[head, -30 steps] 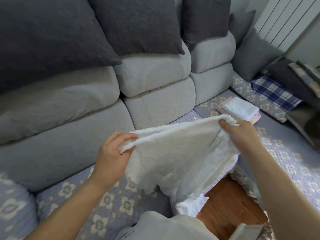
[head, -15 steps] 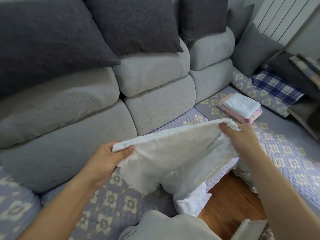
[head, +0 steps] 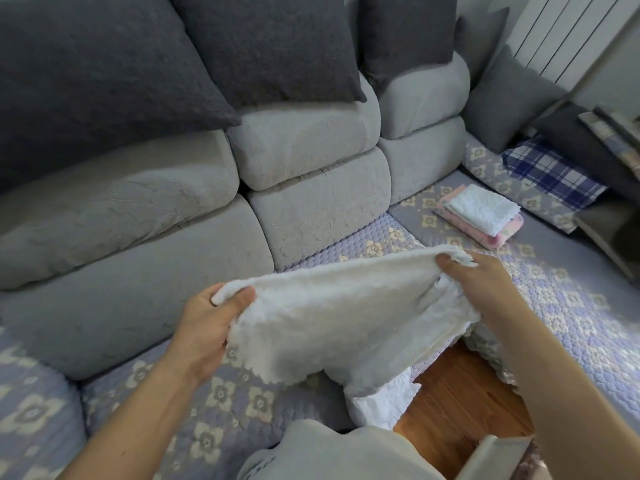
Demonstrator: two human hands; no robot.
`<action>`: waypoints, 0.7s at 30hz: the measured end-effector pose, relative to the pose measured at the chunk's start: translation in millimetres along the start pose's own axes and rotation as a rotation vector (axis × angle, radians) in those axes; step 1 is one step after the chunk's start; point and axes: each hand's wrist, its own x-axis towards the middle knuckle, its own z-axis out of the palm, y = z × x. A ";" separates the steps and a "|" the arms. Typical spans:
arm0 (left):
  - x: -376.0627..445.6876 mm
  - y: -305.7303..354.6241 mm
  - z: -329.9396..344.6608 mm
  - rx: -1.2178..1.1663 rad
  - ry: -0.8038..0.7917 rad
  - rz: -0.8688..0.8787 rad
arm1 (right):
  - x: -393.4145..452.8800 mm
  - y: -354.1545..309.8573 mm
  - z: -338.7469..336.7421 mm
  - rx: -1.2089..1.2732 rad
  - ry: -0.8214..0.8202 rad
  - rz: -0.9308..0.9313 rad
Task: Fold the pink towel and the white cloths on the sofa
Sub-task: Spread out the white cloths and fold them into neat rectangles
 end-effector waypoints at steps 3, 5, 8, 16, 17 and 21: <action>-1.4 -4.5 2.5 0.109 0.052 0.066 | -2.5 -0.4 2.5 -0.040 -0.034 -0.027; 0.2 -5.1 0.5 0.166 0.038 0.142 | -3.1 1.2 4.8 -0.035 -0.047 -0.041; 3.0 0.0 -9.8 0.129 -0.048 0.181 | -0.6 5.4 2.3 -0.041 -0.041 -0.049; 46.8 15.7 -52.6 0.514 0.014 0.273 | -23.1 6.6 -31.3 -0.766 -0.793 -0.125; 56.0 19.4 -63.4 0.612 0.013 0.281 | -26.9 9.8 -34.2 -0.826 -0.920 -0.112; 75.2 21.2 -81.8 1.044 -0.110 0.308 | -22.0 37.3 -32.1 -0.635 -0.464 -0.226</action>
